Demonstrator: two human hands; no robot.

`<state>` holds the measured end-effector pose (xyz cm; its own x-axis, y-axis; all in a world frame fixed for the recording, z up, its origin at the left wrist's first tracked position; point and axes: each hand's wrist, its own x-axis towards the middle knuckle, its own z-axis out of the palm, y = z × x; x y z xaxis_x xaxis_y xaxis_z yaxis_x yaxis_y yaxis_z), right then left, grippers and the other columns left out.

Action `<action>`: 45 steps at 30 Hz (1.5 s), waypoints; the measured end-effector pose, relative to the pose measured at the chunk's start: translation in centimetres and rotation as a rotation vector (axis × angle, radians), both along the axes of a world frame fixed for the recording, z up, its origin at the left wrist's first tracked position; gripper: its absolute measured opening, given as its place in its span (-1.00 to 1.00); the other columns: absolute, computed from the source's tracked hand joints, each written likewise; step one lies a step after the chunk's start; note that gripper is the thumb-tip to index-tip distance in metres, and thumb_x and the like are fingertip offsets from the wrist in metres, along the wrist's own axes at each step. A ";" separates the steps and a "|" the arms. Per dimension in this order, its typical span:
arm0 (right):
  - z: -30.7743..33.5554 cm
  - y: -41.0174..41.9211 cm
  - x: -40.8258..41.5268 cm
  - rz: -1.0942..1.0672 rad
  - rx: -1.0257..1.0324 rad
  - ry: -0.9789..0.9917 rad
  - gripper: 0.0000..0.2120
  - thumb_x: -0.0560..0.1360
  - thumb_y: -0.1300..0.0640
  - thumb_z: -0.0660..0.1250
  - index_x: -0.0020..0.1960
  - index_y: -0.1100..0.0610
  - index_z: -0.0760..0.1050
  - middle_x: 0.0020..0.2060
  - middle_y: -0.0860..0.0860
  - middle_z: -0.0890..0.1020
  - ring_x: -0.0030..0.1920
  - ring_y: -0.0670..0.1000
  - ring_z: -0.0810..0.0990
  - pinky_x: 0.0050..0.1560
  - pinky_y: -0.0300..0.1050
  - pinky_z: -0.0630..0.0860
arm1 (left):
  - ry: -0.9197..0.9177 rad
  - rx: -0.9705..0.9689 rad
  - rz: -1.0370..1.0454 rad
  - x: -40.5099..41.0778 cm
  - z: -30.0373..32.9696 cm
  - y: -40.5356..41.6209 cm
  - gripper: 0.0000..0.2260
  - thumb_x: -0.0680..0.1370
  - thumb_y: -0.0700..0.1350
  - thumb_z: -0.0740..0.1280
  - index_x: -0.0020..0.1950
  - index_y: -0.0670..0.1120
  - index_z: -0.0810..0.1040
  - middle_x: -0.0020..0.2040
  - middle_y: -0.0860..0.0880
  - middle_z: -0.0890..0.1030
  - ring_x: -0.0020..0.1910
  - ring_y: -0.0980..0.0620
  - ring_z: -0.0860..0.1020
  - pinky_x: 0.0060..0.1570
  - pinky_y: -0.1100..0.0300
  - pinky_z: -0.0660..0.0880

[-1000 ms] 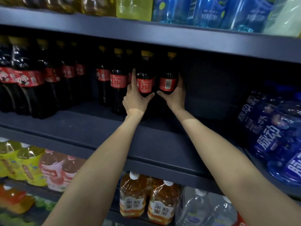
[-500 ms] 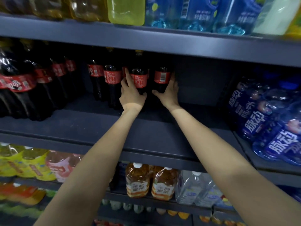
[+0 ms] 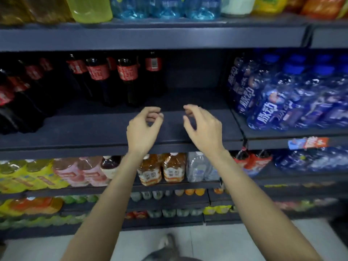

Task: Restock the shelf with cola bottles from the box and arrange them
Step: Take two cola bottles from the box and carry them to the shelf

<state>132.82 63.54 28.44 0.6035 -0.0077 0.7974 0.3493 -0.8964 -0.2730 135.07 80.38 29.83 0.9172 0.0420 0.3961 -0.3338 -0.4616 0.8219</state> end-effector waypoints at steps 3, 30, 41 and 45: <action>-2.5 -3.4 -7.7 -0.111 -0.023 -0.074 -0.84 0.54 0.13 0.30 0.05 0.16 0.60 -0.17 0.00 0.67 -0.20 0.00 0.64 -0.23 -0.15 0.55 | -0.098 0.052 -0.169 -5.5 -2.5 -4.1 -0.81 0.55 -0.01 0.29 0.12 -0.02 0.58 -0.13 0.14 0.61 -0.13 0.20 0.57 -0.05 0.22 0.55; -25.9 -29.5 -72.6 -1.421 1.771 0.648 -0.68 0.55 0.15 0.28 0.29 0.14 0.45 0.16 0.11 0.59 -0.02 0.01 0.50 -0.04 -0.18 0.38 | 1.032 1.084 -1.235 -44.3 -33.8 -48.3 -0.77 0.56 -0.15 0.23 -0.30 0.00 0.47 -0.12 -0.13 0.58 -0.11 -0.06 0.53 -0.15 0.14 0.35; -24.8 -45.6 -91.6 -1.591 1.627 0.703 -0.72 0.53 0.16 0.25 0.23 0.15 0.52 0.13 0.08 0.62 0.12 0.07 0.56 0.05 -0.20 0.41 | 0.427 1.316 -1.595 -63.1 -30.3 -69.5 -0.76 0.58 -0.08 0.22 0.22 0.00 0.54 0.18 -0.02 0.60 0.11 -0.06 0.55 -0.01 0.21 0.43; -26.9 -52.8 -100.5 -1.563 1.505 0.723 -0.72 0.51 0.19 0.28 0.21 0.17 0.52 0.10 0.10 0.62 0.10 0.12 0.57 0.14 -0.05 0.47 | 0.439 1.176 -1.759 -72.2 -30.5 -75.5 -0.82 0.59 -0.08 0.26 0.15 -0.02 0.57 0.07 0.02 0.62 -0.04 0.08 0.55 -0.20 0.27 0.41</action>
<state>32.35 10.69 1.52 -0.3741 -0.7802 -0.5014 -0.6112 0.6140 -0.4994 62.89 4.89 -0.69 -0.2583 -0.7643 -0.5909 -0.7875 -0.1877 0.5871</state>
